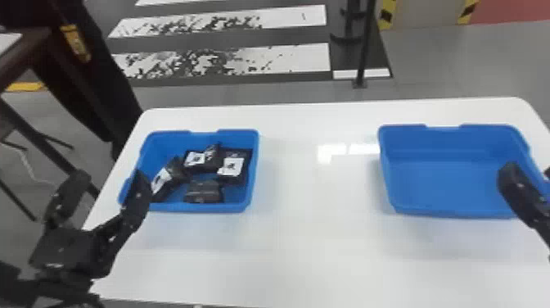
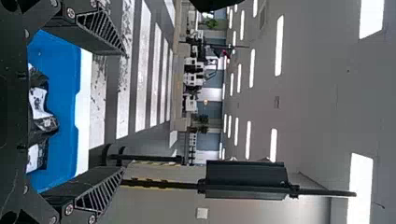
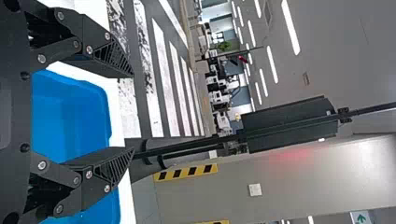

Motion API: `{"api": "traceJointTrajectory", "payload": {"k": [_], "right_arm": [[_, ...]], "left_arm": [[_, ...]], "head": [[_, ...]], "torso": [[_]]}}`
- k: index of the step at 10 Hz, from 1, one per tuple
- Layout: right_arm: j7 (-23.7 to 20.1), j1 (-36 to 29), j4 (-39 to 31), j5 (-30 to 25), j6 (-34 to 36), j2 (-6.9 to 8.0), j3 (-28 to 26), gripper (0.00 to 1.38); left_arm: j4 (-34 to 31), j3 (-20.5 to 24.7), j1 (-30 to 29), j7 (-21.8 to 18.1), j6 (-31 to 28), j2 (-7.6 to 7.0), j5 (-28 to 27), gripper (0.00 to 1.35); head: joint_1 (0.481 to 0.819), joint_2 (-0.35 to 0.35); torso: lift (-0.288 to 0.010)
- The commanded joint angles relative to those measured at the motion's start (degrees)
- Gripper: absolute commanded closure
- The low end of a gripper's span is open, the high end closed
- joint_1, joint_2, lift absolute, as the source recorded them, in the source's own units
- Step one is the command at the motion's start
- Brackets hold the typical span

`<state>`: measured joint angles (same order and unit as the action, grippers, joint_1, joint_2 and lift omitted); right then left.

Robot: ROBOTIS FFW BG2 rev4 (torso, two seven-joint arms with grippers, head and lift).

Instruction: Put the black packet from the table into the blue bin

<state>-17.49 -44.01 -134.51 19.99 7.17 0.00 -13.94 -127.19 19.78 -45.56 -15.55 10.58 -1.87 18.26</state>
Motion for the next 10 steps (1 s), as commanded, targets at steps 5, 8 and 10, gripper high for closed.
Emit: {"api": "traceJointTrajectory", "payload": {"k": [5, 8, 10], "right_arm": [[0.2, -0.4, -0.1, -0.1, 0.0, 0.05, 0.0, 0.51], [0.2, -0.3, 0.1, -0.2, 0.0, 0.05, 0.0, 0.51], [0.2, -0.3, 0.1, -0.3, 0.0, 0.05, 0.0, 0.51]], "left_arm": [[0.0, -1.4, 0.1, 0.0, -0.7, -0.85, 1.5, 0.16], [0.1, -2.1, 0.1, 0.0, -1.7, -1.21, 1.8, 0.16], [0.1, -2.2, 0.3, 0.0, -1.9, -1.29, 2.2, 0.16]], "head": [[0.695, 0.108], [0.695, 0.103], [0.695, 0.097]], "torso": [[-0.110], [-0.110], [-0.110]]}}
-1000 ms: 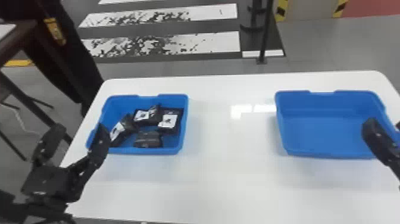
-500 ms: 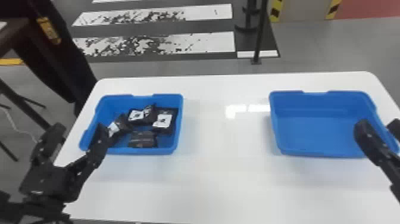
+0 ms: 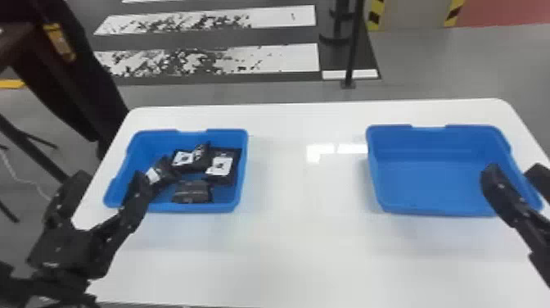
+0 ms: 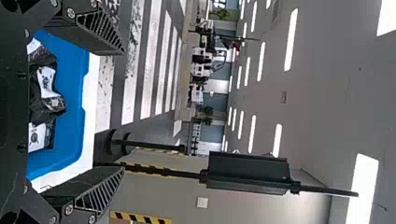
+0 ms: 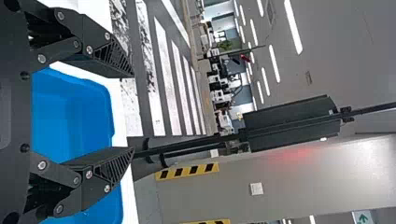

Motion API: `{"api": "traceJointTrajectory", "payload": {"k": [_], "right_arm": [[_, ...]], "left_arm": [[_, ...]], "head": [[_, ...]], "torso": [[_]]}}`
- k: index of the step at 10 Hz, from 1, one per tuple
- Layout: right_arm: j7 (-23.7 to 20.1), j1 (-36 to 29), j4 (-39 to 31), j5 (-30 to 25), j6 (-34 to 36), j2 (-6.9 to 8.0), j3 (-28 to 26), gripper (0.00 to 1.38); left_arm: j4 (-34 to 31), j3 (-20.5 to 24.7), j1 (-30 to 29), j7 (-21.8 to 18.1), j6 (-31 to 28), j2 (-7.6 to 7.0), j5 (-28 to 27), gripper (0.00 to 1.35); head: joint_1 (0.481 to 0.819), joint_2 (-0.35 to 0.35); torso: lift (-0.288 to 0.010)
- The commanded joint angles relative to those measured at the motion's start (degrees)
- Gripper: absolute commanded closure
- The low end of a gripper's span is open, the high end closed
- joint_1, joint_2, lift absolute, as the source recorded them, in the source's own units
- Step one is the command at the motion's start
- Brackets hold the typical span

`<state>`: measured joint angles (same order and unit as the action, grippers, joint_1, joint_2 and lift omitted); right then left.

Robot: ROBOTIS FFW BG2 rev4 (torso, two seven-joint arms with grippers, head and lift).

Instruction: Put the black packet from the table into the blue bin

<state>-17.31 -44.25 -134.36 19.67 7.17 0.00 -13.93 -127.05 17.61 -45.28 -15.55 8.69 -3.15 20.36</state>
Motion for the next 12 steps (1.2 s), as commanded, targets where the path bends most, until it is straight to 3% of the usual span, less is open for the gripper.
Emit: {"api": "traceJointTrajectory", "payload": {"k": [1, 12], "right_arm": [[0.0, 0.1, 0.0, 0.0, 0.0, 0.05, 0.0, 0.51], [0.0, 0.1, 0.0, 0.0, 0.0, 0.05, 0.0, 0.51]], "left_arm": [[0.0, -0.2, 0.1, 0.0, 0.2, -0.02, 0.4, 0.16], [0.4, -1.4, 0.8, 0.0, 1.0, -0.37, 1.9, 0.16]], "head": [[0.695, 0.094], [0.695, 0.082]], "torso": [[-0.110], [-0.110]]}}
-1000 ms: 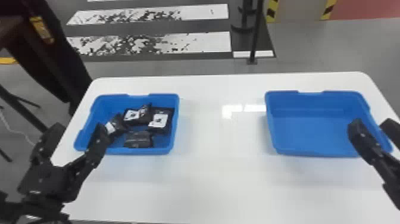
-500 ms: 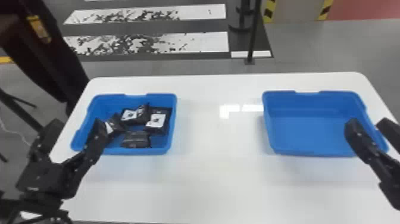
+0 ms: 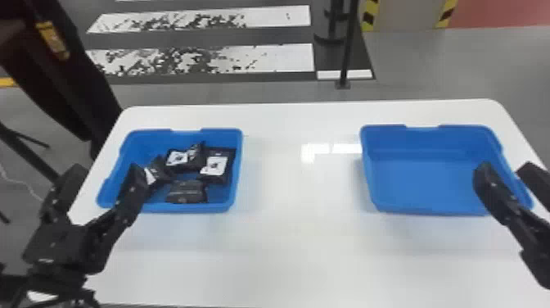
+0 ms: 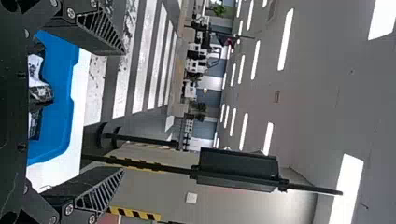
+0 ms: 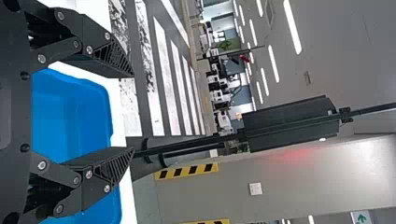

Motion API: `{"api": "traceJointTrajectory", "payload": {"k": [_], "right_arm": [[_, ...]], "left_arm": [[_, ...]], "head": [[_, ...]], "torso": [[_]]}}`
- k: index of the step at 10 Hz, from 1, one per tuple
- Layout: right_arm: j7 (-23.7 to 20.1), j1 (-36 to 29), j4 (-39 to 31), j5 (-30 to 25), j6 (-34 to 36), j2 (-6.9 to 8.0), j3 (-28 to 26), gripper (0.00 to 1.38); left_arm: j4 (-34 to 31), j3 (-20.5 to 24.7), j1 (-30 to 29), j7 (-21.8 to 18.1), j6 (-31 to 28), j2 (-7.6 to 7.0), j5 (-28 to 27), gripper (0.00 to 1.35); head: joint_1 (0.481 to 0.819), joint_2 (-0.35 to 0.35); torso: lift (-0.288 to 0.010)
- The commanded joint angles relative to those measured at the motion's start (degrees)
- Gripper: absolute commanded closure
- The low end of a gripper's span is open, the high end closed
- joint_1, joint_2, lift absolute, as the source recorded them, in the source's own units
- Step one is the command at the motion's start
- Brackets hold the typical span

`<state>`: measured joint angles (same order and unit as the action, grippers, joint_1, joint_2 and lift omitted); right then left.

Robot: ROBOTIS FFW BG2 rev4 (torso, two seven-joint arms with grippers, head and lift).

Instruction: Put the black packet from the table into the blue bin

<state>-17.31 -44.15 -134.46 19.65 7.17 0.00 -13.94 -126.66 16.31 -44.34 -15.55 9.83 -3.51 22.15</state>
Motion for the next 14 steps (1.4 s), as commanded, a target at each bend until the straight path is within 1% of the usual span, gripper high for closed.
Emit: {"api": "traceJointTrajectory", "payload": {"k": [1, 5, 8, 14], "right_arm": [[0.0, 0.0, 0.0, 0.0, 0.0, 0.05, 0.0, 0.51], [0.0, 0.1, 0.1, -0.1, 0.0, 0.05, 0.0, 0.51], [0.0, 0.0, 0.2, -0.2, 0.0, 0.05, 0.0, 0.51], [0.0, -0.1, 0.2, -0.2, 0.0, 0.05, 0.1, 0.51]], "left_arm": [[0.0, -0.1, -0.1, 0.0, 0.0, 0.00, 0.5, 0.16], [0.0, -0.4, 0.0, 0.0, 0.2, 0.00, 0.7, 0.16], [0.0, -1.6, 0.3, 0.0, 0.3, -0.53, 1.3, 0.16], [0.2, -1.5, 0.0, 0.0, 0.6, -0.44, 2.1, 0.16]], "head": [[0.695, 0.082], [0.695, 0.080], [0.695, 0.070], [0.695, 0.068]], "torso": [[-0.110], [-0.110], [-0.110], [-0.110]]}}
